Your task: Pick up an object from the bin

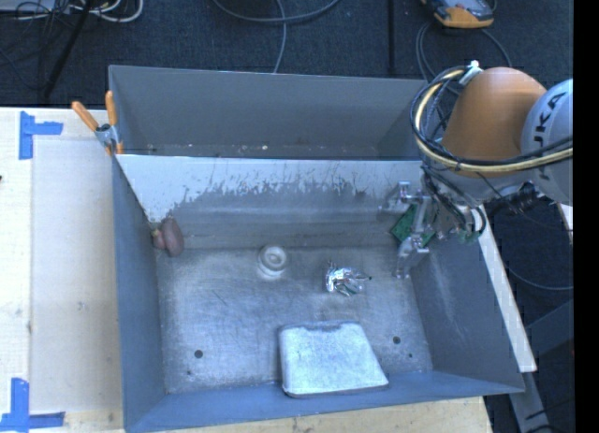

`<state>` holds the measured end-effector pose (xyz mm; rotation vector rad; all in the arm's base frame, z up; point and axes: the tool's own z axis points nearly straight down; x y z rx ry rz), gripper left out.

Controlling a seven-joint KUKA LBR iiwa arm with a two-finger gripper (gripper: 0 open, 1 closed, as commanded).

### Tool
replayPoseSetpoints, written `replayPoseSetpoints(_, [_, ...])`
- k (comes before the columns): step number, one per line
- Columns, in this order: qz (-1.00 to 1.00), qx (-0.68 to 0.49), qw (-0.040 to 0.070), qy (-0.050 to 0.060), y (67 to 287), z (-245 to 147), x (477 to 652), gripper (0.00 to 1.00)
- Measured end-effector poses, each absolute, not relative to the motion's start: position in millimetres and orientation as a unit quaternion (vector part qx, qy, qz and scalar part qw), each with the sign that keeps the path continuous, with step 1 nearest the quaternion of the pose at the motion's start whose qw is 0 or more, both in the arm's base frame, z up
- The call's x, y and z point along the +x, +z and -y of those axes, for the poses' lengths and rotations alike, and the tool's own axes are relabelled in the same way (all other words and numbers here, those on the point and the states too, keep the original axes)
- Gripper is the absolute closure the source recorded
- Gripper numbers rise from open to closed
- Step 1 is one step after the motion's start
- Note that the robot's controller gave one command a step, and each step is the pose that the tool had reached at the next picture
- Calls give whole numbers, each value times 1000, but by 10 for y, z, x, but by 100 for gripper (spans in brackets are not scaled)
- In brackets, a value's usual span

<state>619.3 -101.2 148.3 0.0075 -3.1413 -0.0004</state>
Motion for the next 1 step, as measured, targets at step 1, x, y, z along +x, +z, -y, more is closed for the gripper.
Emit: replayPoseSetpoints(1, [999, -53, -3, 0, 703, 769, 5968, 0])
